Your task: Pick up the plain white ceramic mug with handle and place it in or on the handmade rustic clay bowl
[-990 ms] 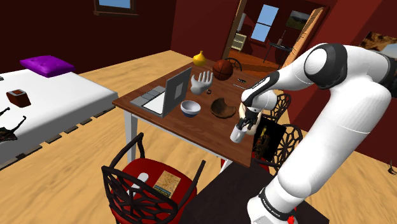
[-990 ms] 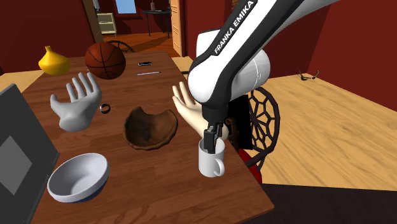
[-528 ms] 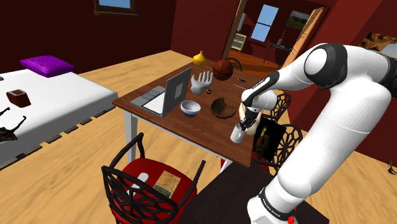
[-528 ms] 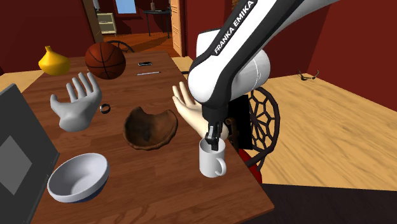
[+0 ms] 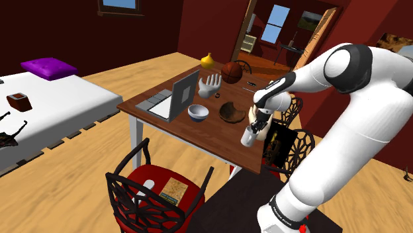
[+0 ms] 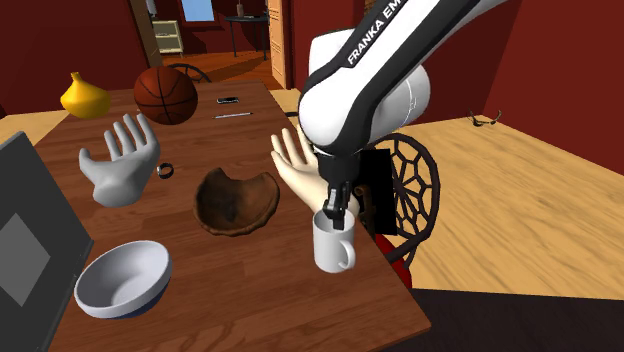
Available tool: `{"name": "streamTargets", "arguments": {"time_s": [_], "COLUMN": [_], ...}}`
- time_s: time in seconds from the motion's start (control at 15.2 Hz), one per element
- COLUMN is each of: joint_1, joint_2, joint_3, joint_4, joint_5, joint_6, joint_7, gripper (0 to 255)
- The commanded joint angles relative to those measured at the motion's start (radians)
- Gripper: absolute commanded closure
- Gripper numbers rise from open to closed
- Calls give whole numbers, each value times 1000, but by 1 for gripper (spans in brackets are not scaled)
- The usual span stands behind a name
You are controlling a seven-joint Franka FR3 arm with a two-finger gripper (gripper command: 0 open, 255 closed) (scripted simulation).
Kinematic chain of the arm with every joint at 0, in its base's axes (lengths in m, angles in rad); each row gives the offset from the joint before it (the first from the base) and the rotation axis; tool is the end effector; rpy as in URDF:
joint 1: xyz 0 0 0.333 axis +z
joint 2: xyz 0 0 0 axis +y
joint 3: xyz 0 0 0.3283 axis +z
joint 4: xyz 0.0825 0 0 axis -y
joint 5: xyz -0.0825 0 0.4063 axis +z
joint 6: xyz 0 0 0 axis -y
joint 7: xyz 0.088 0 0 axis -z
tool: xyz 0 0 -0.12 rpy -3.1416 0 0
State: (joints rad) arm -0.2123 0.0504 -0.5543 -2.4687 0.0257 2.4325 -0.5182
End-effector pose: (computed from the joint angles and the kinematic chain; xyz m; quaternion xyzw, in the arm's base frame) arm 0.3452 -0.3347 0.2512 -0.9902 0.1340 0.0347 0.0194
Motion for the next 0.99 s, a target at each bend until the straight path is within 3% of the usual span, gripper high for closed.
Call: {"name": "streamTargets", "arguments": {"time_s": [0.0, 0.92], "joint_1": [2, -4], "joint_2": [-28, -189], "joint_3": [-3, 9], "joint_4": [8, 71], "joint_5": [-24, -126], "joint_6": [-32, -235], "joint_7": [18, 95], "gripper": [255, 255]}}
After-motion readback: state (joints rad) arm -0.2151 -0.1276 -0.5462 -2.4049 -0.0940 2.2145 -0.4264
